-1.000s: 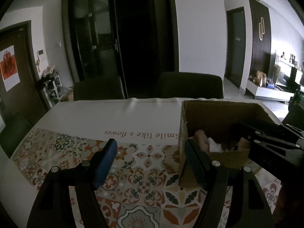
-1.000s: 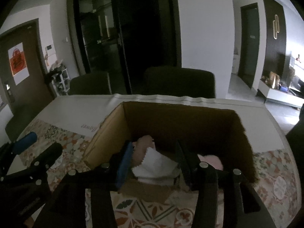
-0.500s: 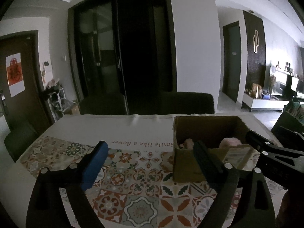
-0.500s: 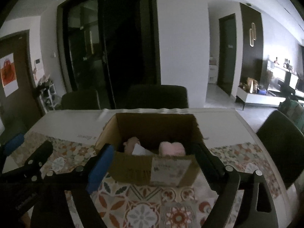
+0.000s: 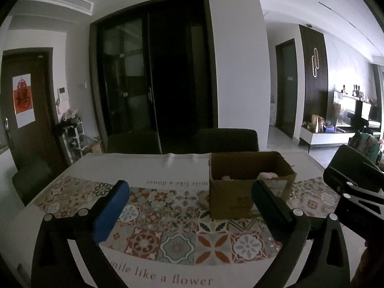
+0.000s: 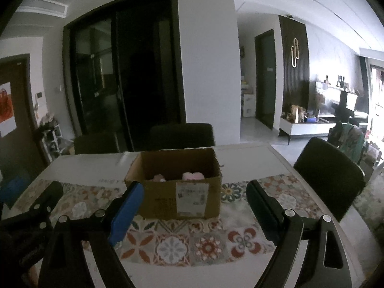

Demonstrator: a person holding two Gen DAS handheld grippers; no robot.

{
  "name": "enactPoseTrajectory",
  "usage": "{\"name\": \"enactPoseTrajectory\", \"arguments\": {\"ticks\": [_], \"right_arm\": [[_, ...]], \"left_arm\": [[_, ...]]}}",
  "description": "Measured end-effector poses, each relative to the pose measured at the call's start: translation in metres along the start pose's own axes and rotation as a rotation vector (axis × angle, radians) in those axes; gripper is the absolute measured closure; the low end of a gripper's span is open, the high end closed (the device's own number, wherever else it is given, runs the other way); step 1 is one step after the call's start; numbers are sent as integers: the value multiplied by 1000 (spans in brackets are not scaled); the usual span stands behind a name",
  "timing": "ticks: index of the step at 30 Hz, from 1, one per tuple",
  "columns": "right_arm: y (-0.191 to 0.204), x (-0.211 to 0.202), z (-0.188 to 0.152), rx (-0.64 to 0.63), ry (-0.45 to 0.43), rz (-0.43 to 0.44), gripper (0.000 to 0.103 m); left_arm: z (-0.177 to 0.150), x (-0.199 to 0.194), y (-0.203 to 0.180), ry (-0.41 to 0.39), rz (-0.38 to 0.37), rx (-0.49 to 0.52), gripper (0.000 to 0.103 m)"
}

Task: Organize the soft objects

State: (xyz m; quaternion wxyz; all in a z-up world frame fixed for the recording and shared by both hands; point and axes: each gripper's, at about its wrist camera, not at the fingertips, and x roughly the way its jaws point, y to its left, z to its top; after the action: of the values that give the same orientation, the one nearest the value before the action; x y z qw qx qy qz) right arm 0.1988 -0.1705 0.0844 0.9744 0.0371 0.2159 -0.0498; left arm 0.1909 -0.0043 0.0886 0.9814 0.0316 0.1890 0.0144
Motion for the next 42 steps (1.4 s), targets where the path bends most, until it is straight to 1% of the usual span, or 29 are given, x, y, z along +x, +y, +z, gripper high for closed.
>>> {"name": "enactPoseTrajectory", "arguments": {"ticks": [9, 14, 20, 24, 30, 36, 42], "right_arm": [[-12, -53, -16, -19, -19, -52, 14], [-18, -77, -25, -18, -27, -60, 12], [-21, -99, -32, -27, -49, -77, 11], [-20, -111, -37, -30, -60, -76, 11], [-21, -121, -42, -25, -63, -75, 11], [-28, -127, -47, -15, -57, -68, 11], [-28, -127, -48, -18, -56, -69, 11]], "left_arm": [[-11, -51, -7, -32, 0, 26, 0], [-19, -69, -9, -38, -12, 29, 0], [-25, -83, -8, -25, -27, 25, 0], [-30, -91, -7, -21, -34, 24, 0], [-34, -105, -10, -41, -23, 31, 0], [-36, -111, -12, -52, -16, 37, 0], [-35, -114, -12, -65, 9, 36, 0]]}}
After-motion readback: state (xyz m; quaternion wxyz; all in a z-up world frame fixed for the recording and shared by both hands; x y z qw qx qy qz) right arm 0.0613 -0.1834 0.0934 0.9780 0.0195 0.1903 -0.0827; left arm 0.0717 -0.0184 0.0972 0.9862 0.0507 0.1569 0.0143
